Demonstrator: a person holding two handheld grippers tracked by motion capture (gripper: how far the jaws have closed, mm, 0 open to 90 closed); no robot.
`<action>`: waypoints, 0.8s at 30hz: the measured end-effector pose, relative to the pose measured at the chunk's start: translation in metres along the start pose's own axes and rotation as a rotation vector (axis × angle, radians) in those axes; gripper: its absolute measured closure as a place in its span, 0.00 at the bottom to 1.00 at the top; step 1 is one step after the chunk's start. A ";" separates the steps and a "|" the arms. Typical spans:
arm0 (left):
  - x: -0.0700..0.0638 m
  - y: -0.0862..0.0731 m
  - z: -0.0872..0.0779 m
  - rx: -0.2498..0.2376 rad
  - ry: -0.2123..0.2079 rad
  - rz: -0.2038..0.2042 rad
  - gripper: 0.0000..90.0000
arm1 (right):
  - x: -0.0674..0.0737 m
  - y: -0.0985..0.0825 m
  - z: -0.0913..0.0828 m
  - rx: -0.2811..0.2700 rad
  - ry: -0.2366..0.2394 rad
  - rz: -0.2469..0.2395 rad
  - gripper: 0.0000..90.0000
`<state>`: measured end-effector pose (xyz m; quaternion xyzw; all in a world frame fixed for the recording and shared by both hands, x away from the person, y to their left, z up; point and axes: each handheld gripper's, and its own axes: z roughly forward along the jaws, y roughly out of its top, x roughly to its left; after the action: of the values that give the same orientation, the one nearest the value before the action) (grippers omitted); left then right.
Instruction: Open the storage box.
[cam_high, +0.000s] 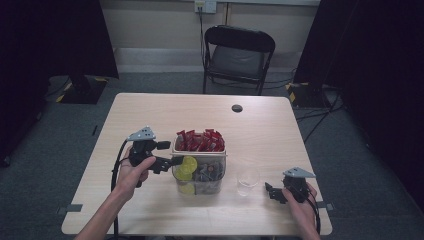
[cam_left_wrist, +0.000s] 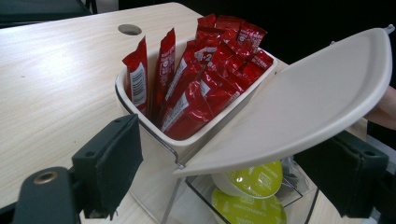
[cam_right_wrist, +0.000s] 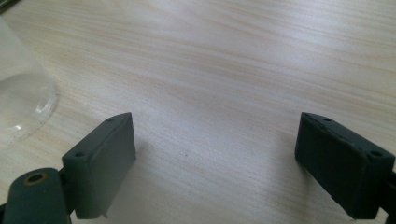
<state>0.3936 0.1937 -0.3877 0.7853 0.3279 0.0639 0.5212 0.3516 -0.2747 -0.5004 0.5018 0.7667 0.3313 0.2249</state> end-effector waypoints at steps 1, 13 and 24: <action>0.001 0.000 0.000 0.003 0.001 0.001 0.17 | 0.000 0.000 0.000 0.000 0.000 -0.001 0.13; 0.008 0.005 0.004 -0.015 0.010 -0.029 0.17 | 0.000 0.000 0.000 0.000 0.000 0.000 0.13; 0.020 0.008 0.008 -0.030 0.009 -0.047 0.17 | 0.000 0.000 0.000 0.000 0.000 0.000 0.13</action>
<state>0.4165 0.1966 -0.3891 0.7692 0.3477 0.0598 0.5328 0.3516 -0.2747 -0.5004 0.5019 0.7667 0.3312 0.2249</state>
